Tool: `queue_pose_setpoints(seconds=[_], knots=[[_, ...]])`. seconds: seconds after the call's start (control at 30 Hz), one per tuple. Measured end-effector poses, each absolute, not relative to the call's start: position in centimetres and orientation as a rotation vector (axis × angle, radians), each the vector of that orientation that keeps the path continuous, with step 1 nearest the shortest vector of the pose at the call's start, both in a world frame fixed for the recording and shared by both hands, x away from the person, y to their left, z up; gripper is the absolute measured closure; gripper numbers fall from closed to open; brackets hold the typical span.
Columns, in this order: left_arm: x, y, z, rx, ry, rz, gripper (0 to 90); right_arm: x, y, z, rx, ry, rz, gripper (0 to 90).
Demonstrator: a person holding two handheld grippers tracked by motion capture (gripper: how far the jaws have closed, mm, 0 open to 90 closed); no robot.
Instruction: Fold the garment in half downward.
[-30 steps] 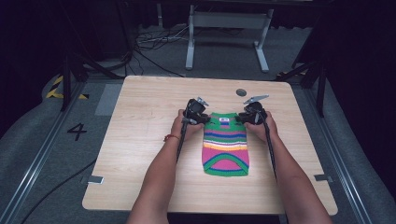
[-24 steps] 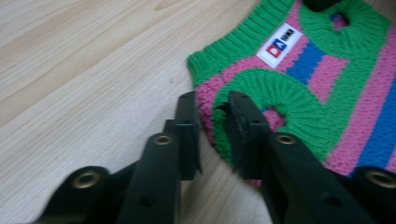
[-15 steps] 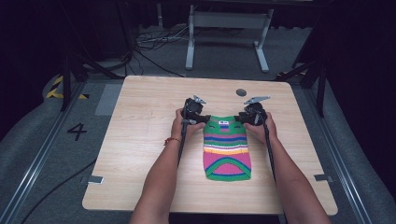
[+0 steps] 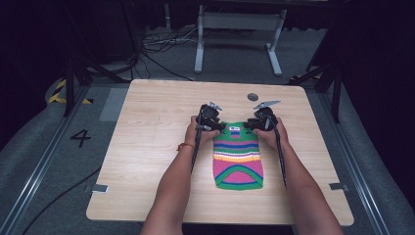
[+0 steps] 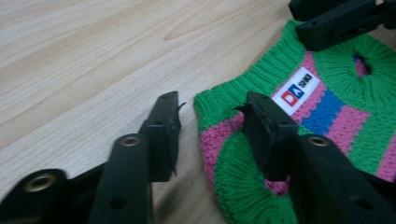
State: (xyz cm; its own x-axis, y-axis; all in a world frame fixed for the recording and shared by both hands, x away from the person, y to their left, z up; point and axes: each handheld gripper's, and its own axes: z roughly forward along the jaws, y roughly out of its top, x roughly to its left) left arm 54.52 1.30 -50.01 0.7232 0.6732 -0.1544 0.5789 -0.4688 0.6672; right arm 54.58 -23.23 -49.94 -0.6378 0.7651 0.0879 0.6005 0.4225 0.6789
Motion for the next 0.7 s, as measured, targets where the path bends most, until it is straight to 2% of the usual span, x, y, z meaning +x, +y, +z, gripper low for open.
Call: queue_pose_setpoints(seconds=[0.13, 0.23, 0.43, 0.7], knots=[[54.5, 1.1, -49.8, 2.234, 0.896, 0.147, 73.9, 54.3, -22.8, -49.8, 1.169, 2.468, 1.020, 81.8], [54.7, 1.2, -49.7, 2.251, 0.871, 0.146, 81.5, 54.1, -22.6, -49.7, 1.146, 2.465, 0.991, 84.0], [54.6, 1.1, -49.2, 2.281, 0.857, 0.224, 83.3, 53.8, -22.9, -49.3, 1.140, 2.455, 1.015, 84.5], [53.8, 1.1, -46.7, 2.266, 0.788, 0.296, 83.1, 53.1, -23.4, -47.5, 1.111, 2.394, 1.103, 84.4]])
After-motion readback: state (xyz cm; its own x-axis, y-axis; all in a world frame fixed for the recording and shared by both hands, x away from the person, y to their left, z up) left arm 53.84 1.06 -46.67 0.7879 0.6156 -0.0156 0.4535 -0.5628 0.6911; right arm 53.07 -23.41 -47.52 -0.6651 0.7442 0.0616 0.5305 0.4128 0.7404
